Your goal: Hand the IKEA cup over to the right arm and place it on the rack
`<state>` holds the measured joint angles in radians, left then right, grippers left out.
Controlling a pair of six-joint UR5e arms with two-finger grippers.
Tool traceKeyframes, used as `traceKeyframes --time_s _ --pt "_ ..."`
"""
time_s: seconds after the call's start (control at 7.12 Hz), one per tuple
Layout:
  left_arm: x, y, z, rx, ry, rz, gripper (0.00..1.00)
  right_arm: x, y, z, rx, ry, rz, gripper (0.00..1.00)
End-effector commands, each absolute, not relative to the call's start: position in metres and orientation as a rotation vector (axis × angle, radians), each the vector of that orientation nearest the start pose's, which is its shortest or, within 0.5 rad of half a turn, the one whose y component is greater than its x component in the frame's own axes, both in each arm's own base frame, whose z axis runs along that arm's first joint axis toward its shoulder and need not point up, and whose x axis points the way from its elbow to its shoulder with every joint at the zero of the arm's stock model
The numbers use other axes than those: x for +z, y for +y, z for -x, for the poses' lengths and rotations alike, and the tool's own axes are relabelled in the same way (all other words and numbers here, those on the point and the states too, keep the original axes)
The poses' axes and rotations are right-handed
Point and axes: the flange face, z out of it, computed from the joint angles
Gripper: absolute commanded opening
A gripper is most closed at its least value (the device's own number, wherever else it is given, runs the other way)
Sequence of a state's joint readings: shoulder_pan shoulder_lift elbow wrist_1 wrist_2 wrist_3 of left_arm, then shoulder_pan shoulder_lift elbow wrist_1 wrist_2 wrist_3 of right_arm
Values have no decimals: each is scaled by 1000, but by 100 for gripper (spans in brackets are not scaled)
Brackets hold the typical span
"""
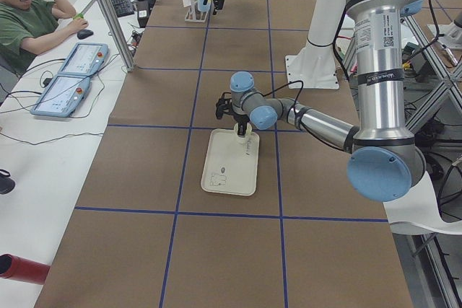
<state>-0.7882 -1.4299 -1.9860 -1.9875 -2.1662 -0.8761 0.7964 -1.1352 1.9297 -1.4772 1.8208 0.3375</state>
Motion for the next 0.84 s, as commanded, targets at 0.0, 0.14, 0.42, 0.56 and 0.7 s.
traceKeyframes --time_s 0.0,0.14,0.42,0.56,0.7 --pt "479 -372 -261 117 875 -26 47 251 -497 339 -521 -674 -633 100" --pt "484 -373 -262 114 867 -19 47 251 -497 339 -523 -674 -633 100" --pt "489 -375 -266 113 862 -13 37 252 -497 340 -523 -674 -633 100" --pt "489 -376 -266 114 863 -14 11 252 -496 341 -525 -674 -632 100" --pt "488 -376 -266 114 864 -15 0 251 -495 342 -527 -677 -633 100"
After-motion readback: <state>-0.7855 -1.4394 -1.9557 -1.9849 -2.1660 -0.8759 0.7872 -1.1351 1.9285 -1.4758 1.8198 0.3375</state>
